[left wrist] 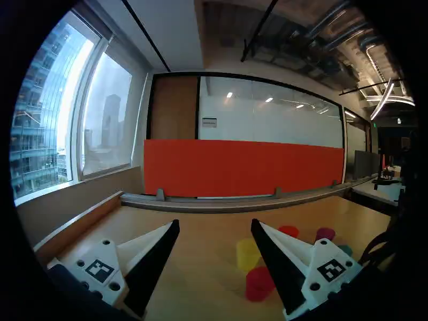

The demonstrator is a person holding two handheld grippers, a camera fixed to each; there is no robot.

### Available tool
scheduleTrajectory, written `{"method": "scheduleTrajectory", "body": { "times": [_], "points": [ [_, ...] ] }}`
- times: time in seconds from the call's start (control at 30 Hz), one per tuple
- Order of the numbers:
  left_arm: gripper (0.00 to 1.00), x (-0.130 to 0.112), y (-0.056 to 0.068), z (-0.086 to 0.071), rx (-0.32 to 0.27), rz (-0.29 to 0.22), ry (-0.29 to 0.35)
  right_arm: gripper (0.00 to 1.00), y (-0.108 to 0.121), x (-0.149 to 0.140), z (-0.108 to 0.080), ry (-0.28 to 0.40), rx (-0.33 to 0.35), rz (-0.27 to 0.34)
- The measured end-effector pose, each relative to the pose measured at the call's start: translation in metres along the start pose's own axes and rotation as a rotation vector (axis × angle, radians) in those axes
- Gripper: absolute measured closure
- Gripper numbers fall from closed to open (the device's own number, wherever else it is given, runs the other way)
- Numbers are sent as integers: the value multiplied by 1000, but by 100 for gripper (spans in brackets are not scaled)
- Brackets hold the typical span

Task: Pour water

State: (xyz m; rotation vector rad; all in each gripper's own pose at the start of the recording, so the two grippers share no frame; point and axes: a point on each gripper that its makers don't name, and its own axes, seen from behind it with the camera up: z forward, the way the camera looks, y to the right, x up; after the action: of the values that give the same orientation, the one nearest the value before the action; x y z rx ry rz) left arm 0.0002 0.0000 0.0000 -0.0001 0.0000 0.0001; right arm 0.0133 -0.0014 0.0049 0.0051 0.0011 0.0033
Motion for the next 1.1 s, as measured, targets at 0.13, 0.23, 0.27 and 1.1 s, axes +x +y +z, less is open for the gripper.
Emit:
{"method": "scheduleTrajectory", "body": {
  "times": [0.13,0.23,0.27,1.1],
  "points": [
    [0,17,1,4,-8,9,0,1,-3,25,3,3,14,16],
    [0,30,2,6,-14,17,-1,1,-4,42,5,9,22,29],
    [0,34,3,6,-15,19,0,1,-4,47,6,12,25,32],
    [0,94,32,8,-159,7,8,1,-19,105,0,39,131,31]
  ]
}}
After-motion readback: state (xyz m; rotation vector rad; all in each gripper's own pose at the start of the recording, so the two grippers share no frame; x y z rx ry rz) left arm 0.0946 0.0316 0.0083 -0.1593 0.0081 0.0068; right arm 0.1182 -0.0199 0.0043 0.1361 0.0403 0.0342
